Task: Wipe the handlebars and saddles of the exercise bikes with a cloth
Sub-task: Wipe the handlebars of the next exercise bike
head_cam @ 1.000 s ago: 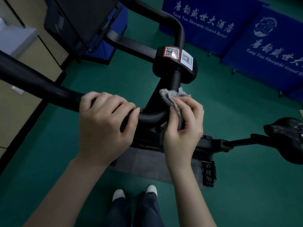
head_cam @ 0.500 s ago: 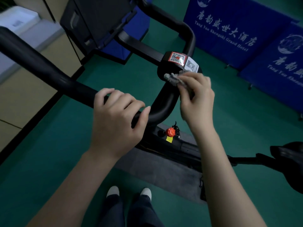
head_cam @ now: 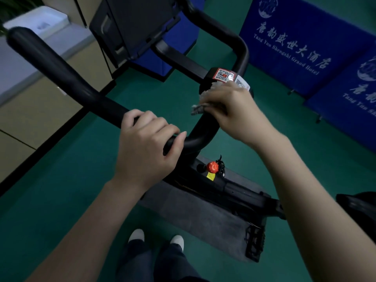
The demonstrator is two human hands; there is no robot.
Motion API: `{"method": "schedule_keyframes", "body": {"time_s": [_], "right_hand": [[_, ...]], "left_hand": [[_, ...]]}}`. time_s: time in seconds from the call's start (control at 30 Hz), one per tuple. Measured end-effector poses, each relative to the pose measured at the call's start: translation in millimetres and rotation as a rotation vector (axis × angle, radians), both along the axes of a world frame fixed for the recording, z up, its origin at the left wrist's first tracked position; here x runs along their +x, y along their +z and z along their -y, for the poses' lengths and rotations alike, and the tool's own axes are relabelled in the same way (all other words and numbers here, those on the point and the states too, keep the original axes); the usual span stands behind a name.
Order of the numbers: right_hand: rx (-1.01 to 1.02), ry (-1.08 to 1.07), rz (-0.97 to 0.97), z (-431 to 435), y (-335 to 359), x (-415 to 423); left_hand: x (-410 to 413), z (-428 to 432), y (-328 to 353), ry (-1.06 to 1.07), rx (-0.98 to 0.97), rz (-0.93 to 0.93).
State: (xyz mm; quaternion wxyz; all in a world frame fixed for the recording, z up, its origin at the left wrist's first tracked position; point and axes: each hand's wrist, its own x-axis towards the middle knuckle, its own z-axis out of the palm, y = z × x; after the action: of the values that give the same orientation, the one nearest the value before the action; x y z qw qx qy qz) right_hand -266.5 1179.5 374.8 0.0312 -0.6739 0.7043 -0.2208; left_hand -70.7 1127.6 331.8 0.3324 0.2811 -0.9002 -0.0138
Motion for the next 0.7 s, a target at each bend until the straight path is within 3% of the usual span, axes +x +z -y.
{"method": "schedule_keyframes", "body": {"time_s": [0.17, 0.3, 0.43, 0.7], "right_hand": [[-0.489, -0.414, 0.271, -16, -40, 19], [-0.789, -0.737, 0.745, -12, -67, 52], [-0.850, -0.966, 1.157, -6, -76, 71], [-0.813, -0.849, 1.650, 0, -80, 63]], "left_hand": [[-1, 1, -2, 0.007, -0.023, -0.017], [-1, 1, -5, 0.008, -0.040, -0.020], [-1, 2, -6, 0.016, -0.065, -0.023], [-1, 2, -7, 0.013, -0.085, -0.020]]}}
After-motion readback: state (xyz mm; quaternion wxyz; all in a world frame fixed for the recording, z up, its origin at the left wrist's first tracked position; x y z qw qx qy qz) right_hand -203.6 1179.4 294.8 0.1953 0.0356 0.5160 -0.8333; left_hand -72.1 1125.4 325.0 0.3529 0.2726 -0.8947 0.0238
